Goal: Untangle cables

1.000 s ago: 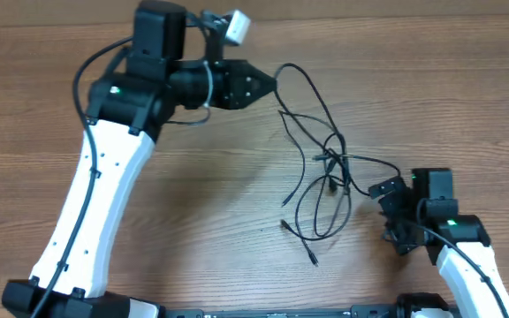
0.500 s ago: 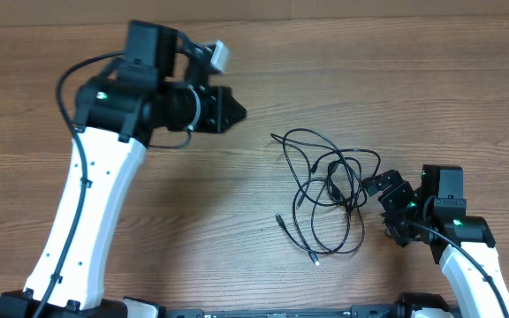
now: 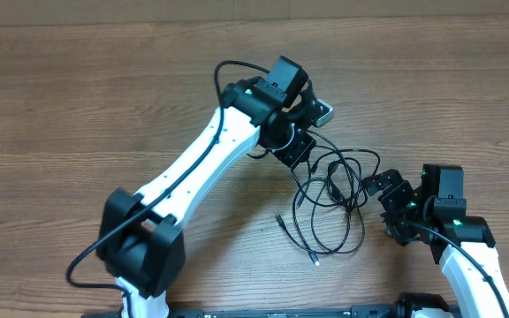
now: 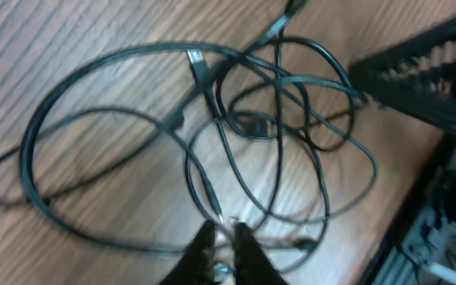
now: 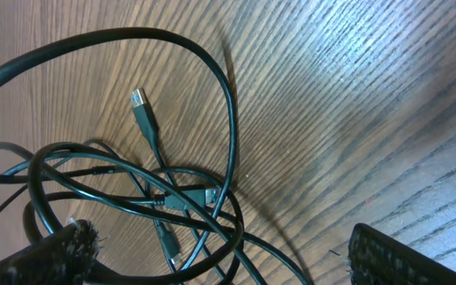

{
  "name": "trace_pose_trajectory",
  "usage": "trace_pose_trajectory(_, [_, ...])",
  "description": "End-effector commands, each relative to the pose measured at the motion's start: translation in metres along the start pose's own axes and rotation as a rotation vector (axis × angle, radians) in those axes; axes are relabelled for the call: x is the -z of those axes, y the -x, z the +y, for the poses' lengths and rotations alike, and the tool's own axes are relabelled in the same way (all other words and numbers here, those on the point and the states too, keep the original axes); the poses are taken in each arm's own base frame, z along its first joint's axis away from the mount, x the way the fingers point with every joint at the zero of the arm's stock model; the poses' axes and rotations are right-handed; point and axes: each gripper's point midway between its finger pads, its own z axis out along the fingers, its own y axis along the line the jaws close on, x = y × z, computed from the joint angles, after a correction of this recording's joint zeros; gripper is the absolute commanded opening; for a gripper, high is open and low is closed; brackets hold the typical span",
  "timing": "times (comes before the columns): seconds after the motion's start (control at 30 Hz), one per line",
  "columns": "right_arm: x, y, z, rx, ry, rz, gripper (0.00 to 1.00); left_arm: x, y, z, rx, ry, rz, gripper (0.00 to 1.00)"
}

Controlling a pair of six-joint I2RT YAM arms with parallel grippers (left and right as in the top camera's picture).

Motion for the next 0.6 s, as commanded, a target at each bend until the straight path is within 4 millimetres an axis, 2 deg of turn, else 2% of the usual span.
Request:
trace_pose_trajectory(0.0, [0.0,0.002,0.0,0.001,0.021,0.006,1.0,-0.018,0.009,-0.019,-0.179,-0.133,-0.023,0.27])
trace_pose_trajectory(0.03, [0.001,0.003,0.001,0.003,0.032,0.01,1.0,-0.02,0.009,-0.026,-0.244,-0.161,-0.031,0.42])
trace_pose_trajectory(0.07, [0.002,0.005,0.001,0.015,0.043,0.013,1.0,-0.023,0.011,-0.035,-0.35,-0.17,-0.043,0.75])
trace_pose_trajectory(0.1, [0.003,0.006,-0.001,0.015,0.047,0.014,1.0,-0.026,0.014,-0.036,-0.416,-0.147,-0.051,0.85])
trace_pose_trajectory(0.2, [0.006,0.011,-0.004,0.015,0.061,0.015,1.0,-0.03,0.018,-0.037,-0.494,-0.098,-0.054,0.98])
trace_pose_trajectory(0.33, [0.009,0.012,-0.001,0.044,0.104,0.035,1.0,-0.037,0.02,-0.052,-0.721,-0.091,-0.065,1.0])
trace_pose_trajectory(0.5, [0.009,0.011,-0.002,0.059,0.098,0.038,1.0,-0.042,0.034,-0.047,-0.769,0.003,-0.091,0.97])
trace_pose_trajectory(0.57, [0.009,0.012,-0.001,0.069,0.104,0.033,1.0,-0.046,0.036,-0.045,-0.768,0.005,-0.092,0.91])
